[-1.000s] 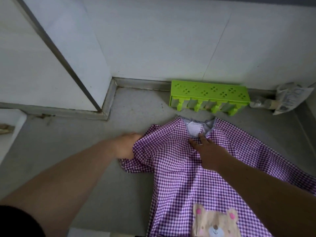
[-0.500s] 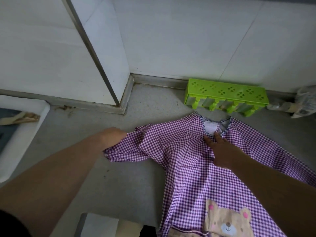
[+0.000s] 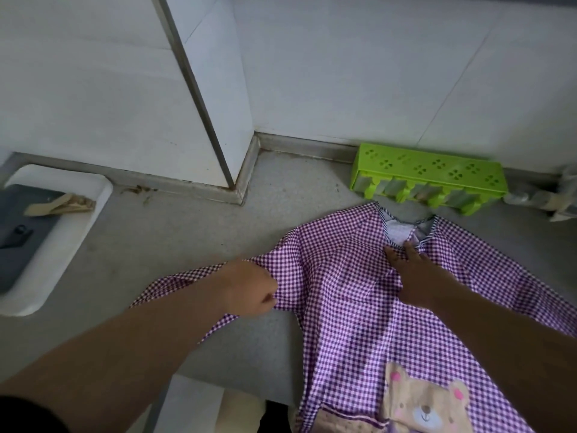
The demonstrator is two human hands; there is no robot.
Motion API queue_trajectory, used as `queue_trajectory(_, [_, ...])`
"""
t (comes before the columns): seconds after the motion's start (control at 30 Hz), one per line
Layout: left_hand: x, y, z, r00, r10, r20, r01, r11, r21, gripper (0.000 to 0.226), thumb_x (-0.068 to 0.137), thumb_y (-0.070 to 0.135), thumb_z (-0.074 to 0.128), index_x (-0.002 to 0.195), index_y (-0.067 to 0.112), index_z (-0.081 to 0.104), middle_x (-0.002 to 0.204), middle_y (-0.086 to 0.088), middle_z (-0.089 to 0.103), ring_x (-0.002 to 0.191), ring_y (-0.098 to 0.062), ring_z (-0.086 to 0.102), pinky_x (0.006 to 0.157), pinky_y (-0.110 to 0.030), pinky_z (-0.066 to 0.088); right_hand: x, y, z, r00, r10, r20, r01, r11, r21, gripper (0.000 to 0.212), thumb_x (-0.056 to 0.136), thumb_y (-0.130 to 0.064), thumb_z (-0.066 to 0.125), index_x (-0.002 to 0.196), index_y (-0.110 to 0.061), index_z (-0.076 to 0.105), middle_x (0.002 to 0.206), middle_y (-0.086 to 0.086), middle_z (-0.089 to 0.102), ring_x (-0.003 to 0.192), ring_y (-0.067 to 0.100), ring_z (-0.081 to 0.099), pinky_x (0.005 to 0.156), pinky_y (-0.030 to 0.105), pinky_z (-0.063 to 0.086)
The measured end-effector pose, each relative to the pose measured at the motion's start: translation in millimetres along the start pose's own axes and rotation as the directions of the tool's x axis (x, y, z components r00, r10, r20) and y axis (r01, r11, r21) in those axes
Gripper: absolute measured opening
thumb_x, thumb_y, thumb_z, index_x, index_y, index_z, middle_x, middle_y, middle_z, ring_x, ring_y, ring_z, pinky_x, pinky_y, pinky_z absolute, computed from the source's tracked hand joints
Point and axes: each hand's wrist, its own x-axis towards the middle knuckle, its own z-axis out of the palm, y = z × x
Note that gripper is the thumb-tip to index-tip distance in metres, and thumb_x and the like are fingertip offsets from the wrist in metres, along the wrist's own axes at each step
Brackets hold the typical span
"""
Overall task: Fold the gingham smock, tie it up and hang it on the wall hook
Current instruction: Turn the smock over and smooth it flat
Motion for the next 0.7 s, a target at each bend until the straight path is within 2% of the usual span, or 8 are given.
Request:
queue_trajectory(0.1, [7.0, 5.5, 19.7, 0.989, -0.074, -0.125, 0.065, 0.995, -0.071, 0.041, 0.091, 0.046, 0.062, 0.124, 0.021, 0.058, 0.127, -0.004, 0.059, 0.111, -0.023, 0.061, 0.096, -0.043, 0.055, -1.2, 0.4, 0.9, 1.000, 0.005, 0.009, -0.005, 1.000, 0.018, 0.109, 0.089, -0.040, 0.069, 0.162, -0.035, -0.013, 0.169, 0.019, -0.015, 0.155, 0.047, 0.009, 0.121, 0.060, 0.027])
queue_trajectory(0.2, [-3.0, -8.3, 34.2, 0.979, -0.180, -0.096, 0.175, 0.983, -0.057, 0.056, 0.086, 0.048, 0.070, 0.131, 0.021, 0.051, 0.137, -0.004, 0.048, 0.122, -0.025, 0.057, 0.103, -0.042, 0.053, -1.7, 2.0, 2.1, 1.000, 0.010, 0.015, -0.011, 0.999, 0.042, 0.109, 0.089, -0.040, 0.068, 0.161, -0.037, -0.014, 0.169, 0.017, -0.017, 0.155, 0.046, 0.006, 0.120, 0.063, 0.027])
queue_trajectory(0.3, [-16.9, -18.0, 39.3, 0.950, -0.251, -0.188, 0.252, 0.968, -0.019, 0.043, 0.092, 0.043, 0.068, 0.126, 0.020, 0.058, 0.142, -0.004, 0.048, 0.119, -0.025, 0.057, 0.098, -0.041, 0.053, -1.0, 2.0, 3.0, 1.000, 0.013, 0.021, -0.014, 0.999, 0.051, 0.110, 0.089, -0.039, 0.069, 0.161, -0.038, -0.014, 0.169, 0.015, -0.018, 0.155, 0.045, 0.004, 0.119, 0.063, 0.028])
queue_trajectory(0.43, [-24.0, -24.8, 40.1, 0.909, -0.311, -0.276, 0.256, 0.942, -0.217, 0.012, 0.093, 0.029, 0.070, 0.101, 0.020, 0.069, 0.129, 0.000, 0.061, 0.111, -0.023, 0.061, 0.092, -0.038, 0.054, -0.5, 0.2, 2.6, 0.999, 0.018, 0.027, -0.020, 0.998, 0.061, 0.109, 0.089, -0.043, 0.068, 0.160, -0.039, -0.014, 0.169, 0.013, -0.019, 0.156, 0.044, 0.003, 0.119, 0.064, 0.028])
queue_trajectory(0.53, [-21.4, -24.0, 26.8, 0.902, -0.420, -0.098, 0.301, 0.775, -0.555, 0.007, 0.102, 0.024, 0.060, 0.095, 0.026, 0.058, 0.099, 0.005, 0.066, 0.092, -0.019, 0.064, 0.080, -0.031, 0.051, -0.3, 1.1, 2.8, 0.999, 0.019, 0.035, -0.021, 0.998, 0.066, 0.109, 0.089, -0.045, 0.069, 0.160, -0.039, -0.014, 0.169, 0.013, -0.019, 0.156, 0.044, 0.002, 0.120, 0.064, 0.027])
queue_trajectory(0.6, [-16.7, -30.6, 13.1, 0.874, -0.487, -0.006, 0.332, 0.605, -0.724, 0.010, 0.105, 0.024, 0.057, 0.097, 0.028, 0.057, 0.100, 0.003, 0.066, 0.088, -0.017, 0.065, 0.072, -0.028, 0.047, 0.0, 2.1, 3.3, 0.999, 0.016, 0.036, -0.019, 0.997, 0.072, 0.110, 0.088, -0.049, 0.069, 0.160, -0.040, -0.015, 0.169, 0.013, -0.020, 0.156, 0.045, 0.002, 0.120, 0.064, 0.027])
queue_trajectory(0.67, [-18.9, -41.9, -1.2, 0.855, -0.515, 0.062, 0.378, 0.537, -0.754, 0.003, 0.105, 0.030, 0.060, 0.105, 0.027, 0.060, 0.108, 0.002, 0.067, 0.091, -0.014, 0.063, 0.071, -0.027, 0.045, 1.2, 2.1, 3.8, 0.999, 0.015, 0.035, -0.018, 0.997, 0.077, 0.111, 0.087, -0.053, 0.069, 0.160, -0.041, -0.015, 0.169, 0.012, -0.020, 0.156, 0.045, 0.002, 0.120, 0.064, 0.026])
queue_trajectory(0.7, [-22.3, -47.4, -6.1, 0.870, -0.479, 0.118, 0.413, 0.576, -0.705, 0.014, 0.103, 0.036, 0.063, 0.112, 0.026, 0.061, 0.112, 0.003, 0.066, 0.095, -0.013, 0.062, 0.073, -0.028, 0.045, 1.8, 2.3, 3.8, 0.999, 0.014, 0.033, -0.017, 0.997, 0.079, 0.111, 0.087, -0.055, 0.068, 0.160, -0.041, -0.014, 0.169, 0.013, -0.020, 0.156, 0.045, 0.002, 0.120, 0.064, 0.026])
